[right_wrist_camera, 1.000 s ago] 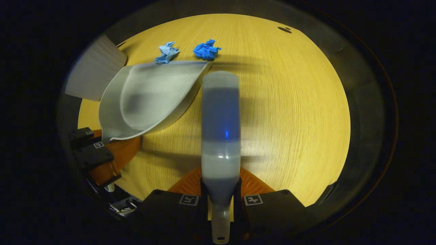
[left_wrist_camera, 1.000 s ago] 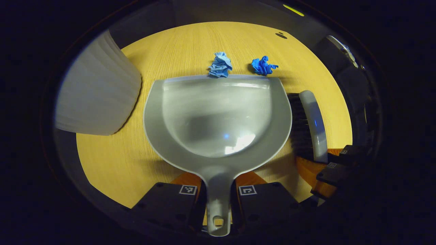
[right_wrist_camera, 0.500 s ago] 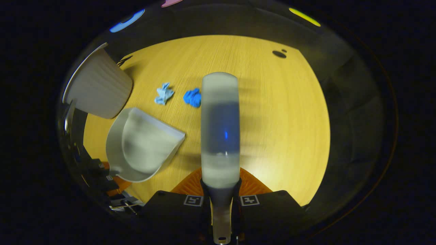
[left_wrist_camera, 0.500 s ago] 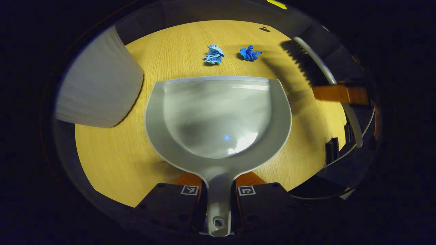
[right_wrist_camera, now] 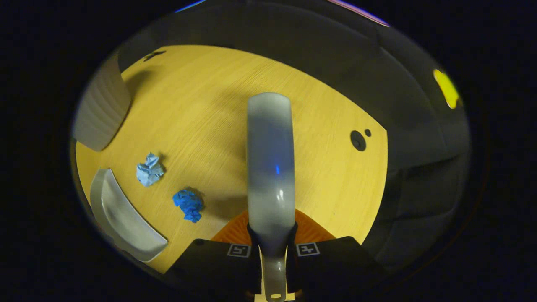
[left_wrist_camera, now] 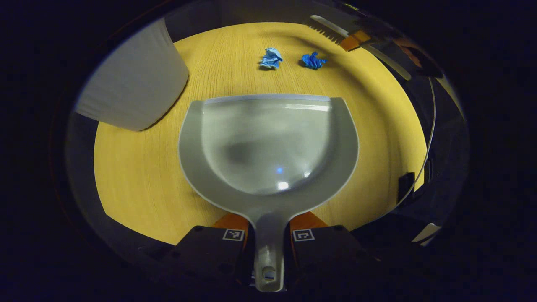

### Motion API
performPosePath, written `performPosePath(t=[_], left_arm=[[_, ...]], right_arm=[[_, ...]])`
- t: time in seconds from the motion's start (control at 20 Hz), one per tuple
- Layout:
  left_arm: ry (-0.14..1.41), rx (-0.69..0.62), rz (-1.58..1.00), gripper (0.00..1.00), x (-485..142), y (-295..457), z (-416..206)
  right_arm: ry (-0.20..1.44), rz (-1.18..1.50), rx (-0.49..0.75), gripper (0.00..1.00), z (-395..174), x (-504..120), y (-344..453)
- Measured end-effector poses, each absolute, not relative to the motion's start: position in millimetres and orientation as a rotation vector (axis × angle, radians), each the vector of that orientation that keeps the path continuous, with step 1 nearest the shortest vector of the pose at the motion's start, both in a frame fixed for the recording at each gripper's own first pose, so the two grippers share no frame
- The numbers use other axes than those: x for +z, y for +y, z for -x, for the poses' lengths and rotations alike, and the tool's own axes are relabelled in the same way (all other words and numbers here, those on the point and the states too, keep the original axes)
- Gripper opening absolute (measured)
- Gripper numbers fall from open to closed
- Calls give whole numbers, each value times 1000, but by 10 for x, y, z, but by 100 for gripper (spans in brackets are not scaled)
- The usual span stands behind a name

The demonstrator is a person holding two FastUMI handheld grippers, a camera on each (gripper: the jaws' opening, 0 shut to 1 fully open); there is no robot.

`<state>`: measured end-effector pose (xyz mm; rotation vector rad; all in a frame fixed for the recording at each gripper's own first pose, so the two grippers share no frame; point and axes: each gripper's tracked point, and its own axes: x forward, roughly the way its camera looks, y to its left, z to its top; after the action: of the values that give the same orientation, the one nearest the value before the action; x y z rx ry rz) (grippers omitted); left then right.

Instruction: Pick up the small broom and dustpan from the desktop, sweep the trash into the dustpan with the broom, and then empty the trash into the garbage bin.

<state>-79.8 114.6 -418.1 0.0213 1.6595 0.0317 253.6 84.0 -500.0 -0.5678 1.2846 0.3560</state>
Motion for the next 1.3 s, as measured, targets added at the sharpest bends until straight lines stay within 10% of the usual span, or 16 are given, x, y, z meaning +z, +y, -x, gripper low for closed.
performPosePath(t=[0.6,1.3], left_arm=[[1688,-10,-75,25,-4261,1257,775],[1614,-79,-132,26,-4323,1287,782]], right_arm=[[1137,1210,793,24,-2250,-5121,1480],[1621,816,1210,25,-1665,-5065,1005]])
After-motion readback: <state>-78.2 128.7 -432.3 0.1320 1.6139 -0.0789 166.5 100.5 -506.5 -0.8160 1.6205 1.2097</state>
